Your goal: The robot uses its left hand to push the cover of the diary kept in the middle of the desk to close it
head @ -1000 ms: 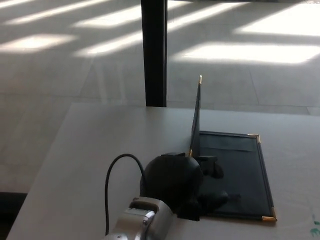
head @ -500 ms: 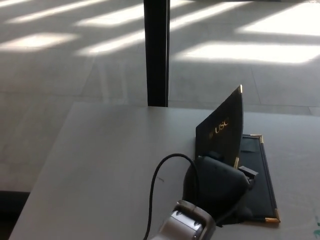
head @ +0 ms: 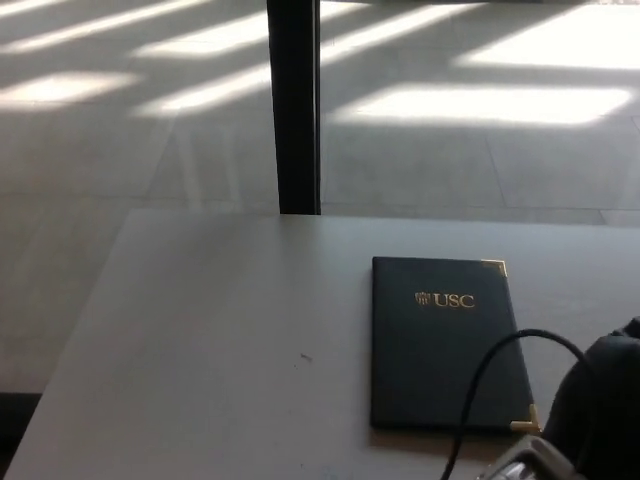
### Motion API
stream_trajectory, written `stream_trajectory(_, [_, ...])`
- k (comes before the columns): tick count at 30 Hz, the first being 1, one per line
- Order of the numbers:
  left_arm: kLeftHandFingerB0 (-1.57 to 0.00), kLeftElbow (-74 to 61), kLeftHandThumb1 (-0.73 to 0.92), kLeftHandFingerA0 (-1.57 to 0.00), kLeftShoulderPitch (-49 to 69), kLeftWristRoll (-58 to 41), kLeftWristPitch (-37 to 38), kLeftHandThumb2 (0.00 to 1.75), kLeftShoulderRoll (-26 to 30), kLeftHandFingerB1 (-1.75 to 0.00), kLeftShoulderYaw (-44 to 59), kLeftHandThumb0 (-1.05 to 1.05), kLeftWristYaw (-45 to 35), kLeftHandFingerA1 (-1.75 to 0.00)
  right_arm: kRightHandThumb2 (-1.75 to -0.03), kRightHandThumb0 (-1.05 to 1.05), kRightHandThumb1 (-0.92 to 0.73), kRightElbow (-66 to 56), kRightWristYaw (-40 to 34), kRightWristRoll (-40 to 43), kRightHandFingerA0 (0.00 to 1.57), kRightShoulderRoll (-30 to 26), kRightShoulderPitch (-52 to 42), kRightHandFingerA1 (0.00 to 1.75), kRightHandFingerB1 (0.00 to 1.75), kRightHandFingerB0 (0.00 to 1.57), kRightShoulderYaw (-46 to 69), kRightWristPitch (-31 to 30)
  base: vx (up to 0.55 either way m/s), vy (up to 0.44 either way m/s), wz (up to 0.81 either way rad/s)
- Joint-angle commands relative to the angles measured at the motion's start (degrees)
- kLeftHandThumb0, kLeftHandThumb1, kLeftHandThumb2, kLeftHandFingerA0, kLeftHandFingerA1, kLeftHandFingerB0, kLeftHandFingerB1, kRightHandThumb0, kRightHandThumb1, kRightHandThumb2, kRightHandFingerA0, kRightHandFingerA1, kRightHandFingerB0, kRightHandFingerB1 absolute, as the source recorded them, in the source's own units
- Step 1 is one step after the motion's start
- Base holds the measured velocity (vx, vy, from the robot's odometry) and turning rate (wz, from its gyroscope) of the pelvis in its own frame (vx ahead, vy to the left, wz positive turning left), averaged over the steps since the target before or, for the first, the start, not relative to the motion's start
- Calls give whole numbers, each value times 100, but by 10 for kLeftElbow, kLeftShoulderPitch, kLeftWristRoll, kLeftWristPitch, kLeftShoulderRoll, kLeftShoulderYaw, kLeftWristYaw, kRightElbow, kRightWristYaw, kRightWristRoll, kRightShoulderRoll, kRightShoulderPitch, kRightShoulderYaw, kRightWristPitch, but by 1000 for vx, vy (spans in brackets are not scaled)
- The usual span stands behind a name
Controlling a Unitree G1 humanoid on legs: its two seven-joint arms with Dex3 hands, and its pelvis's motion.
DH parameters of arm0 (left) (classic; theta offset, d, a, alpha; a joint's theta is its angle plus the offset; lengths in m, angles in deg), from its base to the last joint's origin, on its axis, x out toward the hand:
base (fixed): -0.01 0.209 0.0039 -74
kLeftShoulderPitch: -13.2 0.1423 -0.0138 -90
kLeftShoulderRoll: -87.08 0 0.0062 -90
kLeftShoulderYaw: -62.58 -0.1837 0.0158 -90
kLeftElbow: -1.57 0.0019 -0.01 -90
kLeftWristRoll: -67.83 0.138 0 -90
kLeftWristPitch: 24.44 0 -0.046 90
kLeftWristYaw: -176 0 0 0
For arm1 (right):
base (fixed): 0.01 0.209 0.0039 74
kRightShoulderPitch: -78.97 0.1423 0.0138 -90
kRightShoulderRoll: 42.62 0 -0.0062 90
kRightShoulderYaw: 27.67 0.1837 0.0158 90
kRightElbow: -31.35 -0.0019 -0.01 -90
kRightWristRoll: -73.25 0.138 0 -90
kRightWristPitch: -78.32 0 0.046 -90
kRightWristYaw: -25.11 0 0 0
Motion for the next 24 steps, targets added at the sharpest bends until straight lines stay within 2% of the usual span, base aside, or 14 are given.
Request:
stream_trajectory(1, [-59, -19, 74, -50, -127, 119, 95, 61, -92, -59, 48, -49, 50, -68, -70, -100, -92, 12, 56, -15, 62, -50, 31, 88, 69, 66, -21, 10, 0, 0, 0])
stream_trajectory(2, [-56, -33, 68, -47, -133, 119, 93, 60, -95, -59, 56, -41, 32, -69, -125, -91, -71, 10, 50, -13, 63, -40, 33, 86, 73, 62, -22, 16, 0, 0, 0])
stream_trajectory(3, [-53, -41, 63, -46, -132, 114, 94, 64, -104, -59, 60, -33, 26, -68, -71, -99, -92, 0, 32, -14, 68, -30, 33, 89, 69, 68, -19, 17, 0, 0, 0])
stream_trajectory(8, [-51, -48, 63, -43, -102, 112, 101, 61, -116, -62, 49, -41, 48, -72, -68, -90, -92, -33, -3, 11, 63, -1, 33, 86, 70, 77, 1, -13, 0, 0, 0])
stream_trajectory(9, [-52, -52, 67, -44, -97, 113, 102, 60, -112, -61, 49, -48, 45, -72, -120, -79, -72, -34, -6, 10, 66, 1, 30, 84, 73, 75, 2, -13, 0, 0, 0])
stream_trajectory(10, [-54, -58, 67, -47, -90, 117, 103, 61, -99, -60, 51, -51, 48, -70, -74, -93, -92, -14, 15, 5, 61, -7, 31, 95, 71, 66, -3, 1, 0, 0, 0])
stream_trajectory(11, [-54, -65, 67, -47, -81, 123, 103, 61, -84, -60, 53, -51, 52, -70, -74, -93, -92, 18, 49, -2, 61, -20, 34, 95, 71, 66, -10, 23, 0, 0, 0])
stream_trajectory(16, [-48, -166, 80, -47, -18, 138, 120, 64, 62, -40, 133, -74, 41, -44, -74, -96, -92, 59, 64, -8, 61, -24, 42, 91, 73, 68, -15, 35, 0, 0, 0])
stream_trajectory(17, [-29, -196, 71, -28, 16, 125, 126, 105, 125, -56, 177, -84, 28, -57, -74, -96, -92, 62, 65, -7, 61, -22, 43, 91, 73, 68, -14, 38, 0, 0, 0])
stream_trajectory(18, [-9, -210, 55, -7, 32, 125, 128, 109, 154, -51, 199, -59, 16, -51, -74, -96, -92, 64, 66, -5, 61, -20, 40, 91, 73, 68, -13, 41, 0, 0, 0])
stream_trajectory(19, [-2, -220, 63, 0, 44, 120, 131, 114, 177, -48, 217, -72, 7, -48, -74, -96, -92, 65, 67, -4, 61, -18, 38, 91, 73, 68, -12, 43, 0, 0, 0])
stream_trajectory(21, [-2, -241, 71, 0, 94, 89, 145, 122, 258, -53, 283, -102, 2, -51, -74, -96, -92, 67, 68, -3, 61, -15, 35, 91, 73, 68, -11, 46, 0, 0, 0])
stream_trajectory(23, [-12, -243, 66, -6, 130, 66, 160, 121, 310, -60, 329, -105, 18, -57, -74, -96, -92, 69, 69, -1, 61, -13, 32, 91, 73, 68, -10, 49, 0, 0, 0])
stream_trajectory(24, [-23, -242, 85, -17, 162, 37, 166, 115, 348, -69, 373, -105, 15, -65, -74, -96, -92, 70, 70, 0, 61, -12, 31, 91, 73, 68, -8, 50, 0, 0, 0])
